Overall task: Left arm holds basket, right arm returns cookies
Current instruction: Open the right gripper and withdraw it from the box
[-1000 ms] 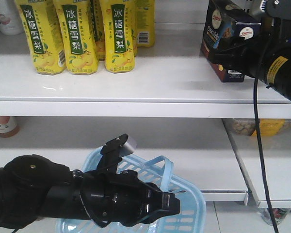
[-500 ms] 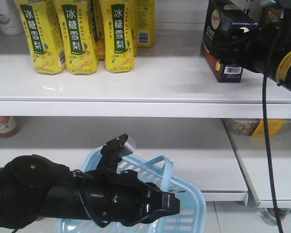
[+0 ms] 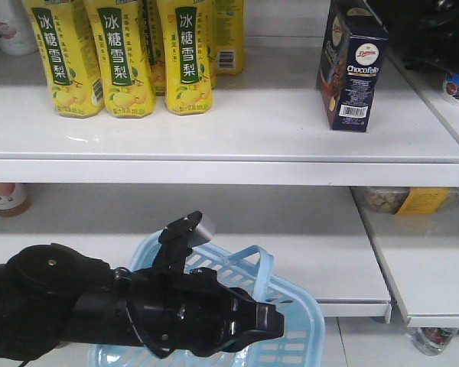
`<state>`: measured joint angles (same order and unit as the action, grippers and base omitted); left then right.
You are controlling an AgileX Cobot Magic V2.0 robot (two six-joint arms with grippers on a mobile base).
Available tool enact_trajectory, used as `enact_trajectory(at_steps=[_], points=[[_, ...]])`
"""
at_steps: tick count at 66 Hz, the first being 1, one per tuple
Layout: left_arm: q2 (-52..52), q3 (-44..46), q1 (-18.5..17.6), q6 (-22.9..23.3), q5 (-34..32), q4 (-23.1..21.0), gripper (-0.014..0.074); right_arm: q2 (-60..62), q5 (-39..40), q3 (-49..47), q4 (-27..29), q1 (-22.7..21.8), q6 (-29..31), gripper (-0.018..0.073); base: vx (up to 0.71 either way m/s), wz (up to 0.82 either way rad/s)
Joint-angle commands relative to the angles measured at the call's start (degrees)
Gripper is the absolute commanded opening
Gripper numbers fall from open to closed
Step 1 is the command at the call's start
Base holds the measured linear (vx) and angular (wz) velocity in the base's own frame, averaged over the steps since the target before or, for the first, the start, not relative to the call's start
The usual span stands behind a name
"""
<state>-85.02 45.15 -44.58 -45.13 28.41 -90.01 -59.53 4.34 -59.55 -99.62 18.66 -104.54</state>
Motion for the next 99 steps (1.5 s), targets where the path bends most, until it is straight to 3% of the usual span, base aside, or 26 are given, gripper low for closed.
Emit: enact_trajectory(at_steps=[1,15,30,52,68,88,99], points=[[2.10,1.86,-0.04,-1.21,0.21,-1.50,-0.0006,3.94,-1.62,-1.25,-2.78,-0.23,1.12,0.0487,0.00,0.00],[2.10,1.86,-0.04,-1.21,0.21,-1.50,-0.0006,12.31,-7.99,7.35,-2.78,-0.23,5.43,0.0464,0.00,0.00],[2.10,1.86,-0.04,-1.21,0.21,-1.50,-0.0006,26.11,-14.24,20.13,-2.27,-0.23,5.44,0.0449,0.00,0.00],[2.10,1.86,-0.04,-1.21,0.21,-1.50,-0.0006,44.91,-3.41,37.98,-0.82,-0.23,5.44,0.0448,0.00,0.00],[2.10,1.86,-0.04,-1.21,0.21,-1.50,-0.0006,51.08,0.08,49.56,-0.82,-0.23,4.73,0.0448,0.00,0.00],[2.10,1.86,-0.04,-1.21,0.21,-1.50,-0.0006,51.22,-1.35,50.61,-0.58,-0.23,1.75,0.0426,0.00,0.00],[2.10,1.86,-0.04,-1.21,0.21,-1.50,-0.0006,51.22,-1.60,50.61,-0.63,-0.23,1.75,0.0297,0.00,0.00]])
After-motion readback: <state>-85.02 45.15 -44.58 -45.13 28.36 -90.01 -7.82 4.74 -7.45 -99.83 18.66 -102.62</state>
